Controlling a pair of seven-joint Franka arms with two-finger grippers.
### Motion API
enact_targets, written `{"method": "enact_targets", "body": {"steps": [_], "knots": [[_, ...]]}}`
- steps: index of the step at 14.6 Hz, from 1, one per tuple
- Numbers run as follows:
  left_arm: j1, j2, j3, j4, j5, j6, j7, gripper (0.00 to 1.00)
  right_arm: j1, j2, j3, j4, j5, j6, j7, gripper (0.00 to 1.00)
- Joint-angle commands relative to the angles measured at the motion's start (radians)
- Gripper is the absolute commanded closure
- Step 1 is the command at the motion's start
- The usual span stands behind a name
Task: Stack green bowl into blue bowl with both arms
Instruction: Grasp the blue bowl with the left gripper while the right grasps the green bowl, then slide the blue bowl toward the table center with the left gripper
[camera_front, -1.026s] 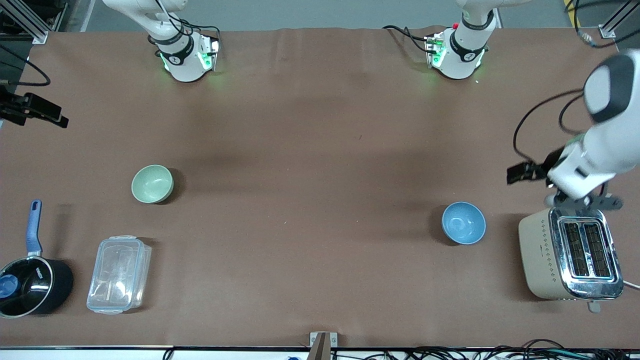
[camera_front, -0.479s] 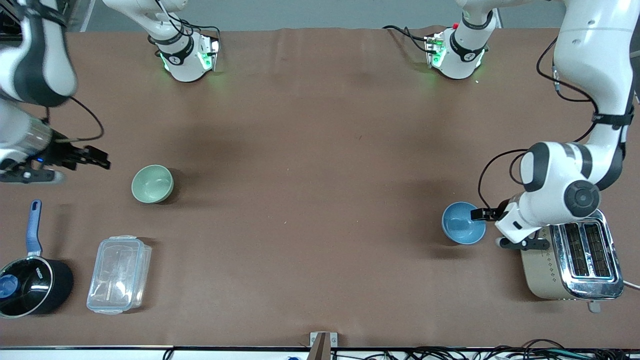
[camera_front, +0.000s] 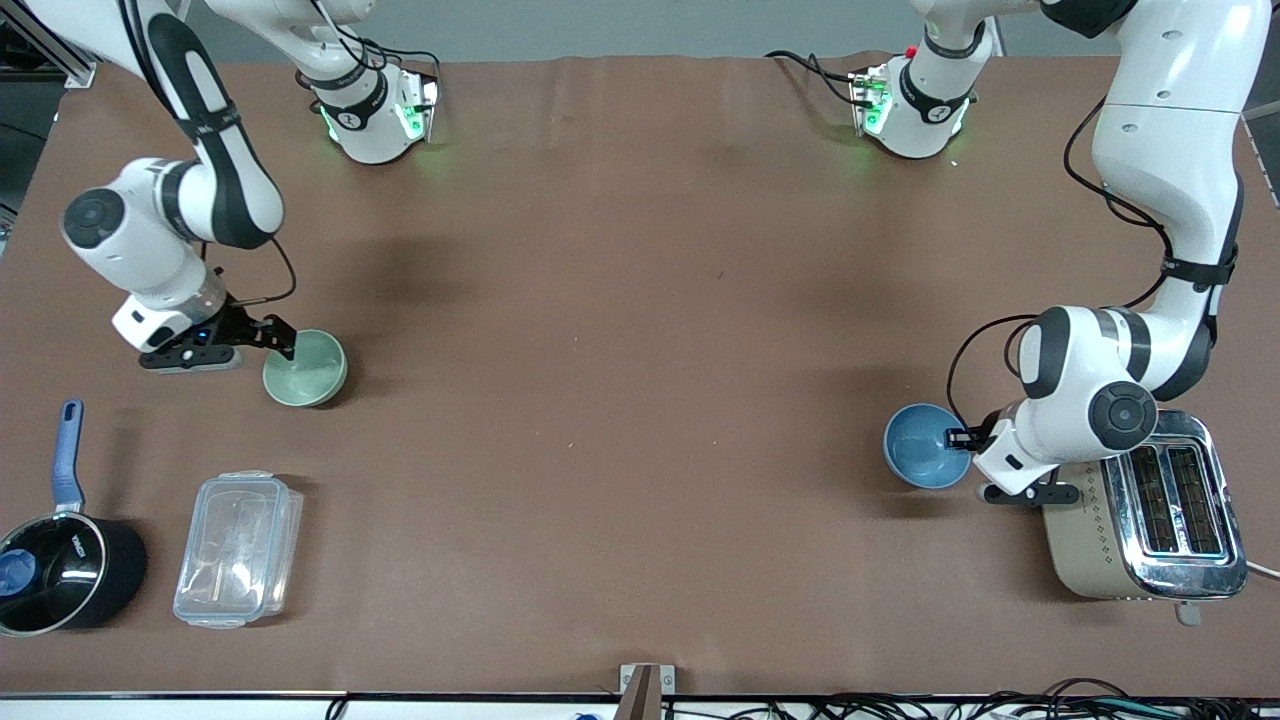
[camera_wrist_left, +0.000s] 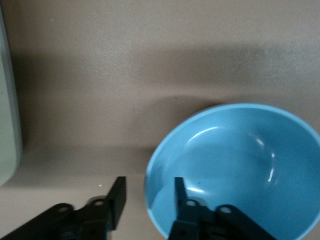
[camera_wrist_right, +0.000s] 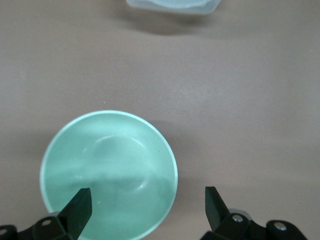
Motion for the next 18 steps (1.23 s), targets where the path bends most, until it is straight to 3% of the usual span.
{"method": "enact_targets", "body": {"steps": [1,3,5,8,12,18], "knots": [[-0.013,0.011,-0.009,0.011,0.022,0.010,-0.075,1.00,-0.011,0.055,0.005,-0.039,-0.014,0.084,-0.013,0.01],[-0.016,0.011,-0.015,0.017,0.015,0.010,-0.081,1.00,-0.014,0.070,0.005,-0.049,-0.014,0.086,-0.012,0.13],[-0.049,0.024,-0.056,0.040,-0.034,0.010,-0.133,1.00,-0.012,0.078,0.005,-0.049,-0.014,0.086,-0.012,0.34],[-0.225,0.026,-0.070,0.115,-0.099,0.010,-0.404,1.00,-0.012,0.075,0.005,-0.045,-0.013,0.078,0.005,0.97],[-0.437,0.058,-0.070,0.179,-0.099,0.010,-0.696,1.00,-0.014,0.060,0.003,-0.025,-0.002,0.011,0.010,1.00],[-0.626,0.127,-0.061,0.216,-0.099,0.076,-0.925,1.00,0.009,-0.057,0.018,0.145,0.001,-0.407,0.092,1.00]]}}
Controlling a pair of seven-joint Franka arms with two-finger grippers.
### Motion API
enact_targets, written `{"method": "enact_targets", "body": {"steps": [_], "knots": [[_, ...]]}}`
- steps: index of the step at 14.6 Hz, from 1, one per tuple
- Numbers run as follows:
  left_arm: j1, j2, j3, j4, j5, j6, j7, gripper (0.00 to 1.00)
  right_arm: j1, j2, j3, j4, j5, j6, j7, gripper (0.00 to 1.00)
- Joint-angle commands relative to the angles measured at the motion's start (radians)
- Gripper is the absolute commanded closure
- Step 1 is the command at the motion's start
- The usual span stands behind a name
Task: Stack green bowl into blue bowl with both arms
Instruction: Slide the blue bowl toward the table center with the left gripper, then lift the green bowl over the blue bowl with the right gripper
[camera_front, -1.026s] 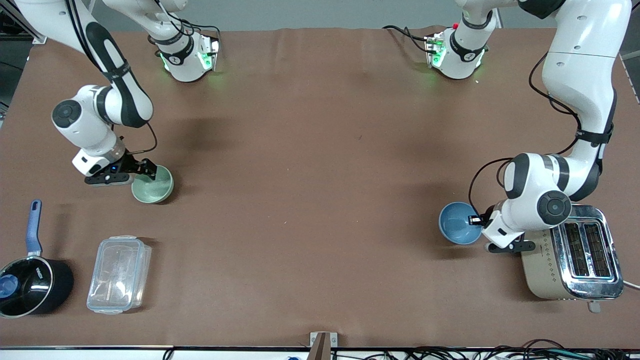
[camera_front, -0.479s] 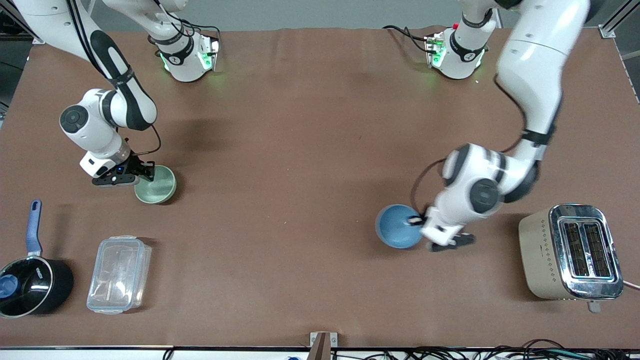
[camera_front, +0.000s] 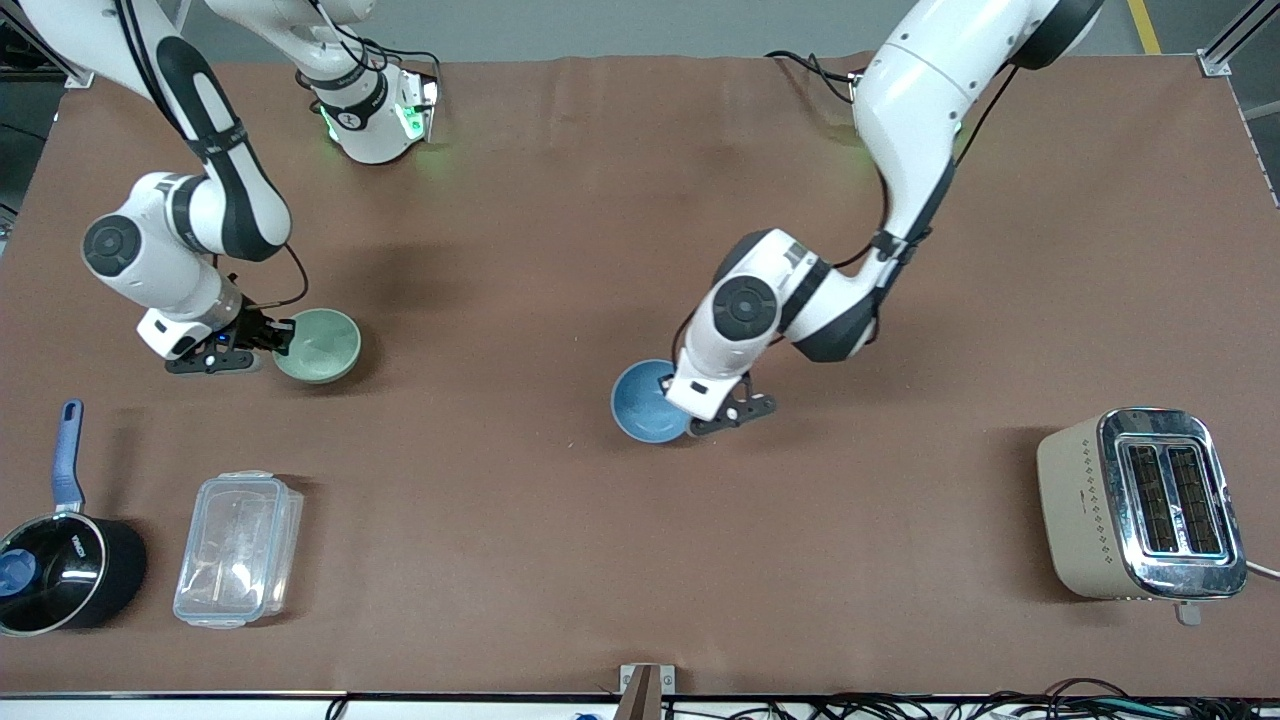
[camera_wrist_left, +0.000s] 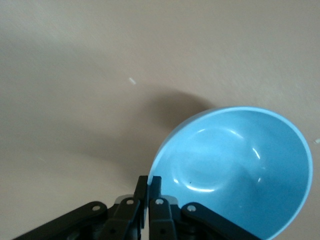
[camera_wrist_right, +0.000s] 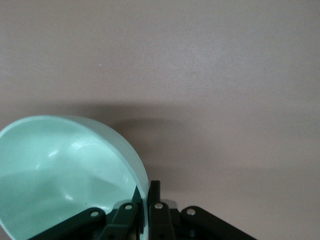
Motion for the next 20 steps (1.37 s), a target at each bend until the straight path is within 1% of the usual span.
{"method": "enact_targets", "body": {"steps": [1,2,3,4,5,6,7,8,9,11,13,15,17,18,20], "knots": [[-0.054,0.038,0.013,0.038,-0.014,0.014,-0.051,0.99,0.028,-0.058,0.017,0.105,0.001,-0.221,0.083,1.00],[-0.063,0.049,0.011,0.040,-0.014,0.015,-0.052,0.99,0.050,-0.060,0.029,0.160,0.027,-0.315,0.127,1.00],[-0.075,0.057,0.010,0.041,-0.014,0.017,-0.059,0.99,0.059,-0.058,0.064,0.217,0.067,-0.398,0.173,1.00],[-0.095,0.063,0.011,0.041,-0.014,0.018,-0.074,0.99,0.061,-0.057,0.113,0.268,0.108,-0.459,0.234,1.00],[-0.105,0.072,0.011,0.041,-0.014,0.035,-0.089,0.97,0.062,-0.054,0.165,0.303,0.134,-0.487,0.316,1.00],[-0.105,0.075,0.011,0.041,-0.014,0.046,-0.106,0.92,0.064,-0.049,0.226,0.323,0.136,-0.483,0.415,1.00],[-0.103,0.074,0.011,0.041,-0.014,0.046,-0.102,0.69,0.062,-0.038,0.280,0.339,0.138,-0.474,0.498,1.00],[-0.103,0.066,0.016,0.047,-0.006,0.046,-0.100,0.08,0.064,-0.012,0.322,0.355,0.144,-0.459,0.569,1.00],[-0.092,0.052,0.016,0.060,0.004,0.038,-0.094,0.00,0.065,0.009,0.363,0.371,0.147,-0.434,0.650,1.00],[-0.047,0.002,0.027,0.093,0.035,-0.015,-0.082,0.00,0.070,0.061,0.447,0.397,0.145,-0.385,0.791,1.00],[0.013,-0.067,0.027,0.121,0.121,-0.132,-0.005,0.00,0.073,0.110,0.517,0.406,0.145,-0.318,0.890,1.00],[0.078,-0.167,0.025,0.117,0.191,-0.224,0.088,0.00,0.096,0.190,0.561,0.429,0.145,-0.224,0.997,1.00],[0.116,-0.254,0.027,0.117,0.193,-0.301,0.122,0.00,0.136,0.274,0.578,0.499,0.127,-0.192,1.104,1.00],[0.163,-0.303,0.025,0.117,0.195,-0.351,0.157,0.00,0.154,0.308,0.578,0.538,0.126,-0.192,1.137,1.00],[0.237,-0.379,0.016,0.114,0.192,-0.448,0.338,0.00,0.177,0.350,0.578,0.572,0.109,-0.189,1.178,1.00]]}}
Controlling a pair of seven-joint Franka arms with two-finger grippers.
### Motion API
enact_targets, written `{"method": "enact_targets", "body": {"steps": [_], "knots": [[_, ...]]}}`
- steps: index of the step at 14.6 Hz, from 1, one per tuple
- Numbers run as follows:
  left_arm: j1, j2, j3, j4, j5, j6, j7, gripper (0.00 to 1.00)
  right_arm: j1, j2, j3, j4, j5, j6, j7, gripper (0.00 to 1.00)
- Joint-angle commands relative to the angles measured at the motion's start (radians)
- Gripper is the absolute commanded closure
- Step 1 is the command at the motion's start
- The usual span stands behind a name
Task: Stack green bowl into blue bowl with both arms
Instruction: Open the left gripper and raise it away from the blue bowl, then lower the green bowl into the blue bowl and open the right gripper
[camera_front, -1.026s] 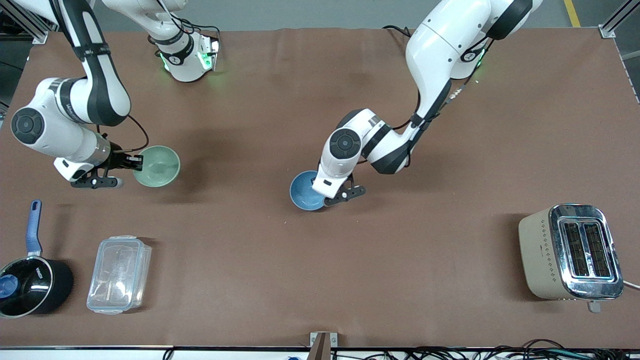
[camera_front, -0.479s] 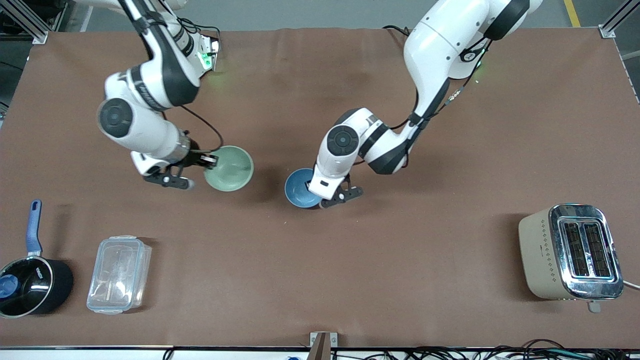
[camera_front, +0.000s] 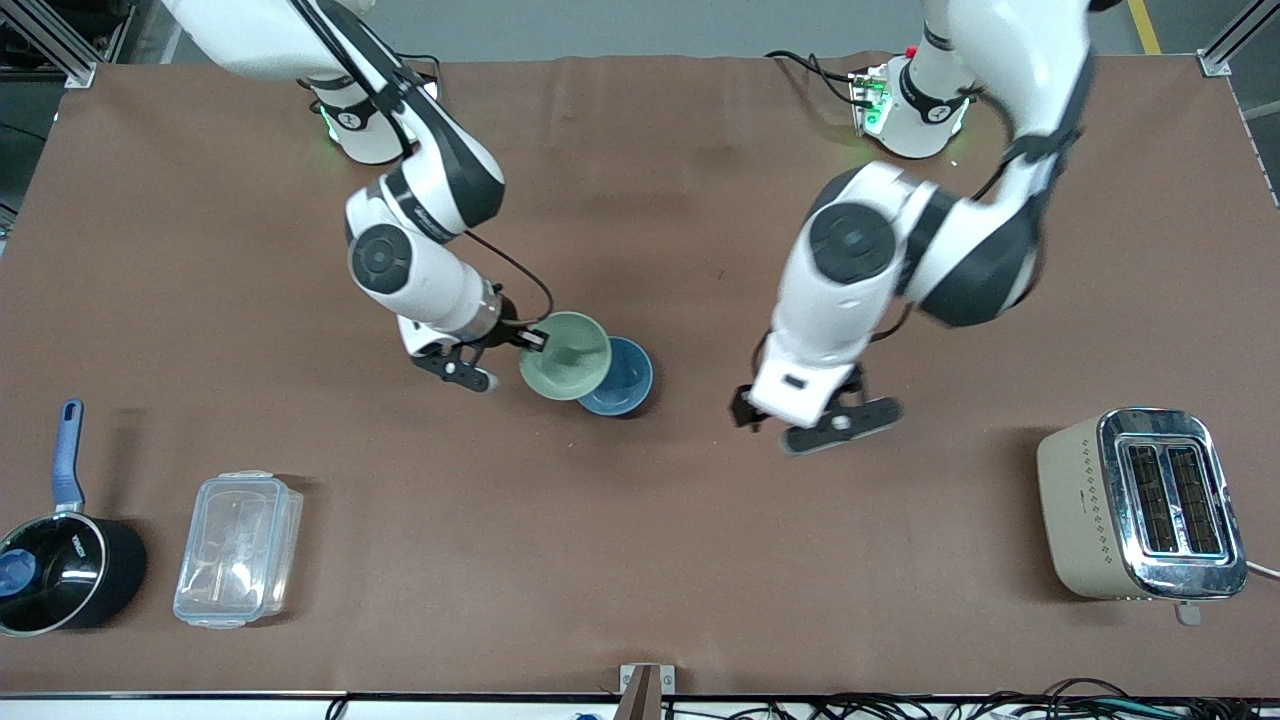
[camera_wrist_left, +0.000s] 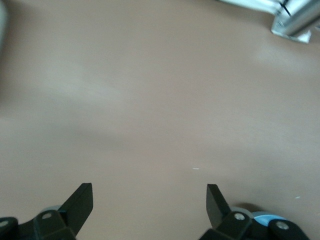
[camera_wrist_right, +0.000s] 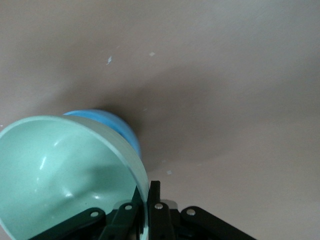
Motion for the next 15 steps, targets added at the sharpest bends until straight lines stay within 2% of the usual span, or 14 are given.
{"method": "enact_targets", "body": {"steps": [1,4,7,9,15], "knots": [[0.088,-0.122,-0.010,-0.045,0.009,-0.103,0.211,0.00,0.018,0.075,0.009,0.083,-0.037,0.001,0.076,1.00],[0.176,-0.204,-0.013,-0.045,-0.023,-0.200,0.389,0.00,0.043,0.101,0.009,0.083,-0.072,0.035,0.113,1.00],[0.266,-0.264,-0.011,-0.048,-0.138,-0.272,0.612,0.00,0.044,0.120,0.009,0.081,-0.080,0.057,0.114,1.00],[0.300,-0.298,-0.013,-0.057,-0.174,-0.306,0.632,0.00,0.044,0.128,0.009,0.077,-0.081,0.064,0.114,1.00],[0.302,-0.360,-0.013,-0.106,-0.182,-0.311,0.642,0.00,0.063,0.129,0.007,0.068,-0.103,0.066,0.131,0.99]]}}
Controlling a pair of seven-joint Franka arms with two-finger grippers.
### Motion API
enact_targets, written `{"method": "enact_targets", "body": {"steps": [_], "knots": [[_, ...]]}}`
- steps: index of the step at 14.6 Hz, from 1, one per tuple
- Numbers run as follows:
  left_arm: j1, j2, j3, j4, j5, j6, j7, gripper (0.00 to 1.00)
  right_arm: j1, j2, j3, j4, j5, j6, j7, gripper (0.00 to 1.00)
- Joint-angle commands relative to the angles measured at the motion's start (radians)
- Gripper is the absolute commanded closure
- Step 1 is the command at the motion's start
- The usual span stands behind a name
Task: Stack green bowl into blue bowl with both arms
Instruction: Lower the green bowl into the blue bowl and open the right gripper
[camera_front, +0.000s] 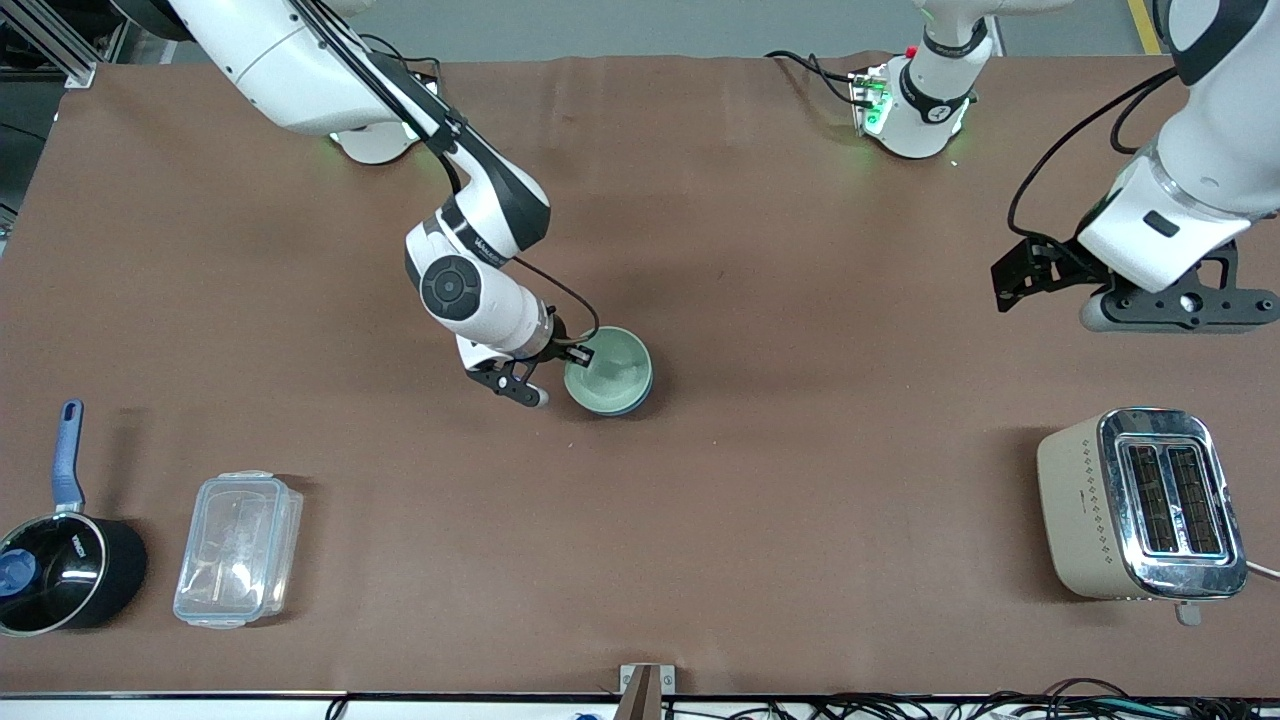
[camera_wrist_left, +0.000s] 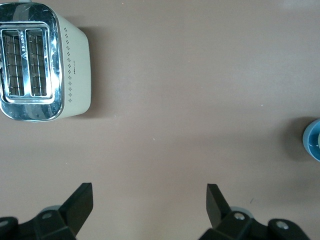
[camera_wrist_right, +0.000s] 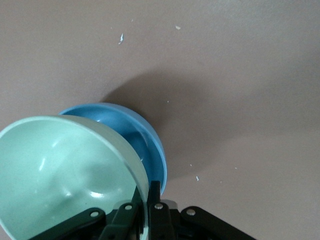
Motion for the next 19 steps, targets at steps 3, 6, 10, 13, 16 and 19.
{"method": "enact_targets", "body": {"steps": [3,6,10,13,16,19], "knots": [[0.007,-0.032,-0.003,-0.035,-0.015,0.000,0.016,0.00,0.002,0.012,0.005,0.001,-0.029,0.019,0.031,0.98],[0.007,-0.032,-0.003,-0.035,-0.017,0.000,0.016,0.00,-0.006,0.023,0.002,0.001,-0.046,0.032,0.031,0.98],[0.007,-0.027,-0.003,-0.035,-0.017,0.003,0.018,0.00,-0.004,0.030,0.001,0.001,-0.052,0.045,0.031,0.98],[0.007,-0.029,-0.003,-0.032,-0.017,0.003,0.021,0.00,0.000,0.036,0.001,0.001,-0.055,0.062,0.031,0.97],[0.007,-0.032,-0.001,-0.033,-0.017,0.003,0.021,0.00,-0.003,0.041,0.001,0.000,-0.055,0.062,0.032,0.81],[0.009,-0.032,0.000,-0.030,-0.017,0.003,0.021,0.00,-0.006,0.041,0.001,0.000,-0.055,0.059,0.032,0.44]]}}
